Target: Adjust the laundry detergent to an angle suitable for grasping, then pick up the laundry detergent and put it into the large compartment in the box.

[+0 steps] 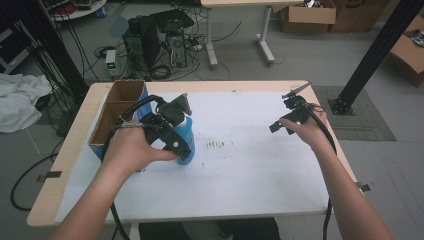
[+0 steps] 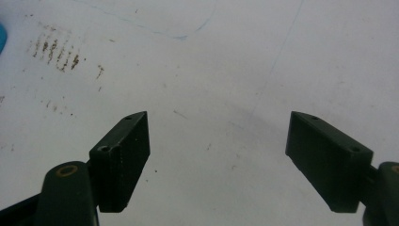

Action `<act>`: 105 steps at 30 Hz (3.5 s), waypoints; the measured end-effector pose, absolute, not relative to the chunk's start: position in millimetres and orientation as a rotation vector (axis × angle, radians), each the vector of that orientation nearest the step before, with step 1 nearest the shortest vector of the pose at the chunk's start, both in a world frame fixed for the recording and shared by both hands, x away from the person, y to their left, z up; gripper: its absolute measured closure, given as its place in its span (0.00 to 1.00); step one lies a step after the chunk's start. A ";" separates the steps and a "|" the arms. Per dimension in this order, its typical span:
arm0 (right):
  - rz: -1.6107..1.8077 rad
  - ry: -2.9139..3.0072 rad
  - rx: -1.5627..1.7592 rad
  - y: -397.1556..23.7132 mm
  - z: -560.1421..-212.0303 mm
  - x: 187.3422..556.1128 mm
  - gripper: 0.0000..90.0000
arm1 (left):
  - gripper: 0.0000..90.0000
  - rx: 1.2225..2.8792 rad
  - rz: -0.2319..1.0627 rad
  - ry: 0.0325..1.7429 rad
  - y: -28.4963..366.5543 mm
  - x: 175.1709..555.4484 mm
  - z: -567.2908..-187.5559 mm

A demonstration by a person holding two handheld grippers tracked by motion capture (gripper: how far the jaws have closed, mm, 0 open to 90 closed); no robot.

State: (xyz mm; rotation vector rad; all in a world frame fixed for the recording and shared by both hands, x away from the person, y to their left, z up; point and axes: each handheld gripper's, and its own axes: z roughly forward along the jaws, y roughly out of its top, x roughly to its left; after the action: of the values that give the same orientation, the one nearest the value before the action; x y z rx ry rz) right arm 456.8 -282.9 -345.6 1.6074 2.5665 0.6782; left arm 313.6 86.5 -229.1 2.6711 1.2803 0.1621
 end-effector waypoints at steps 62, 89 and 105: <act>0.699 2.565 1.587 -284.7 -342.1 458.0 0.25 | 0.07 2.600 0.164 1.360 87.7 337.6 -221.2; 0.718 2.564 1.585 -287.8 -341.7 459.2 0.25 | 0.06 2.526 0.178 1.527 76.1 384.6 -237.7; 0.731 2.562 1.593 -290.8 -342.7 458.9 0.25 | 0.06 2.548 0.187 1.570 65.3 398.1 -251.1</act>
State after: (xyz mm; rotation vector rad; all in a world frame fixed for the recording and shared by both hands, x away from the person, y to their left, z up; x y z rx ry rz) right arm 458.9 -290.8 -342.7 1.5931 2.5619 0.7309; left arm 398.1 65.3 -251.1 2.5479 1.5696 0.1873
